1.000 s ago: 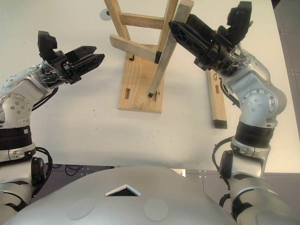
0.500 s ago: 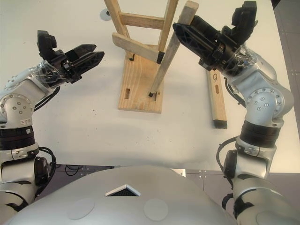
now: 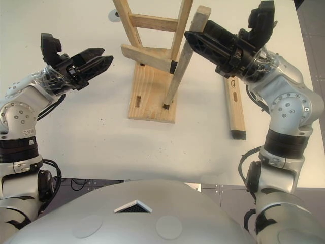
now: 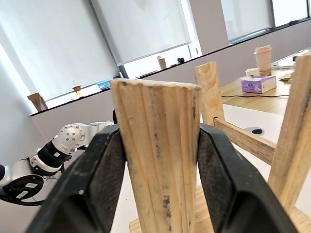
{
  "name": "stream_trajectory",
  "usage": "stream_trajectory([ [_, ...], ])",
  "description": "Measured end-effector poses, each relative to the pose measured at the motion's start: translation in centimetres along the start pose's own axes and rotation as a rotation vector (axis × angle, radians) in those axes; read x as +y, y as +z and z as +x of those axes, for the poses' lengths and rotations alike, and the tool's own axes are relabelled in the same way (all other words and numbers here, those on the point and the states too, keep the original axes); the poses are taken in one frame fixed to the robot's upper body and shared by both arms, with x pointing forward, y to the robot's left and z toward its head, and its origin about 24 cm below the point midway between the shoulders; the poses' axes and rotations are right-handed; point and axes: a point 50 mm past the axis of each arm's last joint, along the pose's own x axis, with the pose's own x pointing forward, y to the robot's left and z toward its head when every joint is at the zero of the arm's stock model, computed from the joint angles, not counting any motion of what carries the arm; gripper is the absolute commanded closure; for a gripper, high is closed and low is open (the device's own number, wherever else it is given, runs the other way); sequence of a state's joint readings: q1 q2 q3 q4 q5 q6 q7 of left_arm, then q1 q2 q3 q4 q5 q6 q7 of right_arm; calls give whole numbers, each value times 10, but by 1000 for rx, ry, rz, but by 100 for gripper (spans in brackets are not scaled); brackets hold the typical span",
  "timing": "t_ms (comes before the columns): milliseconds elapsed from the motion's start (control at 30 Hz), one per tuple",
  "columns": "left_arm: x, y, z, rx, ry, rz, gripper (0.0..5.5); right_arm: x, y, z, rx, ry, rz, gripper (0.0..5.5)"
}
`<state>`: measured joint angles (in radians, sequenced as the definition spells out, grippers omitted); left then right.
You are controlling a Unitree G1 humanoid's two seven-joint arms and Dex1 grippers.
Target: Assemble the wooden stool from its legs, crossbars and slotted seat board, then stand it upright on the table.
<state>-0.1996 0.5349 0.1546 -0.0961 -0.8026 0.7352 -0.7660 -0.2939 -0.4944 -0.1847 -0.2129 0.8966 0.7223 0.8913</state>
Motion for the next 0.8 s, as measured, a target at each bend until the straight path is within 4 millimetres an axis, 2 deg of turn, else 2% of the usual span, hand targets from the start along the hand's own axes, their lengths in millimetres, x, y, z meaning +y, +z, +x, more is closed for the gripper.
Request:
stream_trajectory([
  [167, 0, 0, 0, -1, 0, -1, 220, 5, 0, 1, 51, 39, -81, 345],
  [433, 0, -1, -5, -21, 30, -3, 220, 23, 14, -13, 242, 120, -269, 345],
  [800, -1, -9, -3, -68, 70, -37, 220, 26, 13, -10, 378, 196, -339, 345],
])
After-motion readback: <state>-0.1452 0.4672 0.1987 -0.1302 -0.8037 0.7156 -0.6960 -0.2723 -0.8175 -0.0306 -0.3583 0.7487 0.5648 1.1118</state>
